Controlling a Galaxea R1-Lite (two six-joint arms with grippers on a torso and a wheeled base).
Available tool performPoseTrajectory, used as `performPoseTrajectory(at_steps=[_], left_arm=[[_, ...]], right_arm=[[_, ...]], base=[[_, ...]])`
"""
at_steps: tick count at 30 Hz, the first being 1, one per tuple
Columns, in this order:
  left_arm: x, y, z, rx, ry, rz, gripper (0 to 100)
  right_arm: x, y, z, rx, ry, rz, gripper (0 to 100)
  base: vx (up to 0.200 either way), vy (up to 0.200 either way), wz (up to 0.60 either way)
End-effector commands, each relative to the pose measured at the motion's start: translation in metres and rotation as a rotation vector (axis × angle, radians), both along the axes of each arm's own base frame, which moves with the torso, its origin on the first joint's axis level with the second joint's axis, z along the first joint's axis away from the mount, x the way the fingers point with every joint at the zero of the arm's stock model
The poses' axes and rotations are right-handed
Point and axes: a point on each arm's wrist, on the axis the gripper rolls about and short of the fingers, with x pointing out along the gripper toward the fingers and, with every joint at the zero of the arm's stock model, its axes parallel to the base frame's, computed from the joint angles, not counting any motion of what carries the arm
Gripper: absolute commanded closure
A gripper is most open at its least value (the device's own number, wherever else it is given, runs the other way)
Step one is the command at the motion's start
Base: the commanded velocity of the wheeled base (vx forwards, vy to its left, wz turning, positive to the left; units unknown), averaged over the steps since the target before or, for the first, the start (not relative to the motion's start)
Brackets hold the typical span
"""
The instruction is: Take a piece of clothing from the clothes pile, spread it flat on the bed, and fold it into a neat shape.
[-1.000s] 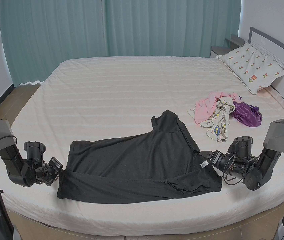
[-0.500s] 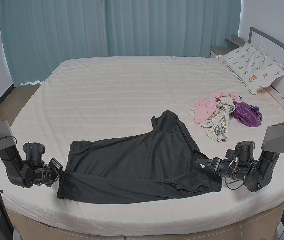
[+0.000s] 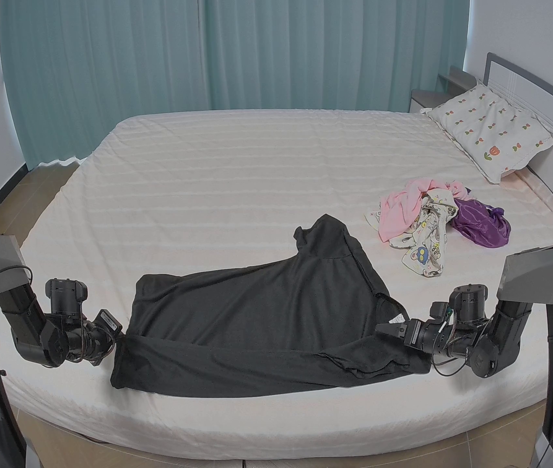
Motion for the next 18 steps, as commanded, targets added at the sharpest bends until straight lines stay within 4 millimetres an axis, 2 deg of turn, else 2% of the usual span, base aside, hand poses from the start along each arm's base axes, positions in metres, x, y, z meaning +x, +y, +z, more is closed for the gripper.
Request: performPoseTrajectory(at_steps=[1,7,18], left_arm=[[0.000,0.000,0.001,-0.006,-0.002,0.007,100],[0.002,0.001,0.002,-0.023,-0.011,0.026,100],[0.003,-0.002,-0.001,-0.007,-0.003,0.022,100]], right_arm=[[0.002,0.003,-0.012,-0.005,0.021,0.008,100],[0.001,-0.004,-0.006,0.036,0.017,0.009,100],[0.007,-0.021,0.008,0.144,-0.114,-0.084,100]], base=[[0.000,0.000,0.00],[0.000,0.000,0.00],[0.000,0.000,0.00]])
